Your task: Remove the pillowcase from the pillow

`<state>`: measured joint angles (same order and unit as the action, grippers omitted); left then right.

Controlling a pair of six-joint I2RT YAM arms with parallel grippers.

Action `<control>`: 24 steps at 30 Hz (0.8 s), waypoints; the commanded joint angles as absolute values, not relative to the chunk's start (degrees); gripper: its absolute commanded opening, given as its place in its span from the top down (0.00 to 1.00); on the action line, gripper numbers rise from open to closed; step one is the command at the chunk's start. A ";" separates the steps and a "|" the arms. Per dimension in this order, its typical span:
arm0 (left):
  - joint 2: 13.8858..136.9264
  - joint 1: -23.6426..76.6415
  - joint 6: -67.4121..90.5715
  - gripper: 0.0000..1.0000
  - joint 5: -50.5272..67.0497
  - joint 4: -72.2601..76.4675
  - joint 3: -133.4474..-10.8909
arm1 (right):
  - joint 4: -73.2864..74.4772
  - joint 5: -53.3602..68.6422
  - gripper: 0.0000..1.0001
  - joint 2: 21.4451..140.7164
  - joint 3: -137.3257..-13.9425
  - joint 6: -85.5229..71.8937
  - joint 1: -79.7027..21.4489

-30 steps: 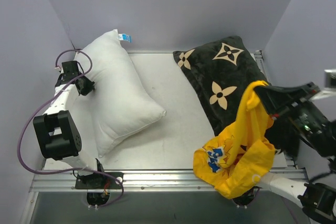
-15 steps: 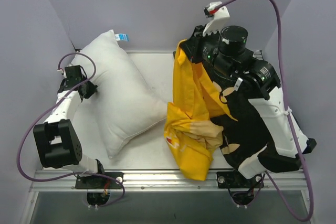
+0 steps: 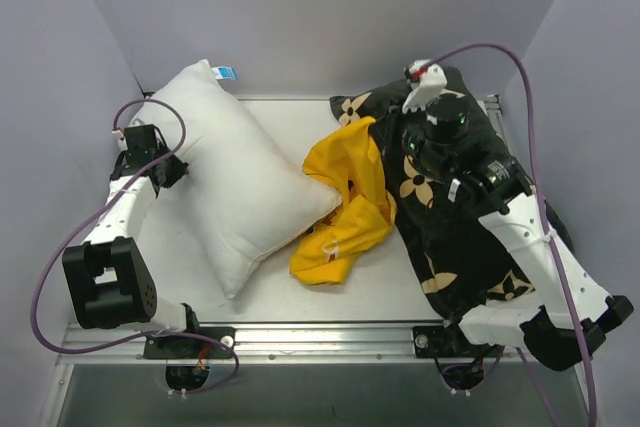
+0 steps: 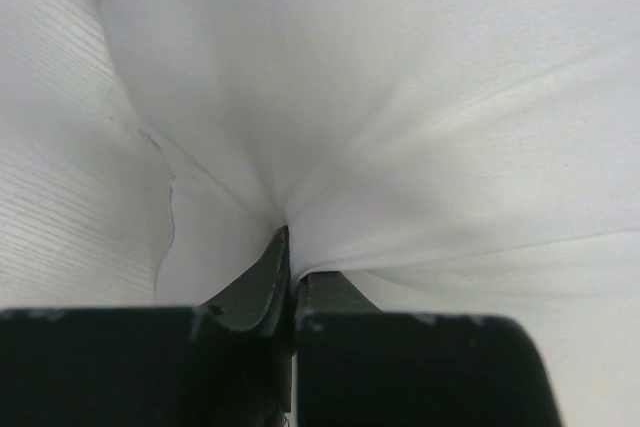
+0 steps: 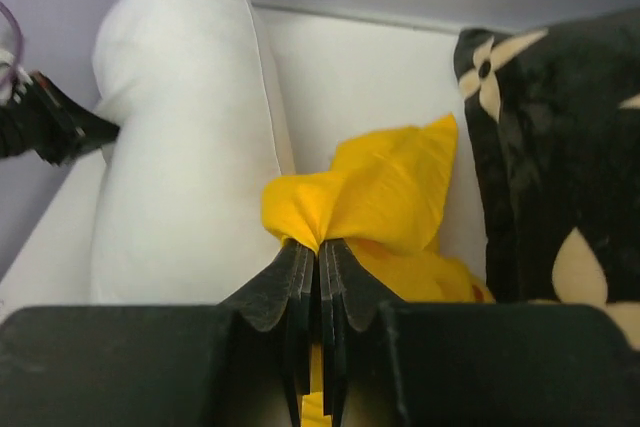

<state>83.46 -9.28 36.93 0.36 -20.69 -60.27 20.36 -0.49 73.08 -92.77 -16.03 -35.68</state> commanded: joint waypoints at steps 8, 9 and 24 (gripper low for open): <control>81.04 -6.68 35.60 1.00 2.64 -24.26 -61.26 | 10.02 -11.68 1.00 54.76 -51.09 -27.15 -44.64; 80.69 -6.51 35.33 0.99 2.90 -24.34 -61.52 | 9.67 -13.08 1.00 54.93 -46.80 -29.42 -45.34; 72.26 6.39 23.39 0.48 2.56 -31.11 -66.53 | 11.77 -13.45 0.00 58.90 -45.78 -30.15 -41.39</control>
<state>77.36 1.17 28.32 1.96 -27.33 -63.33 11.09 -12.03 63.37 -40.69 -31.14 -41.30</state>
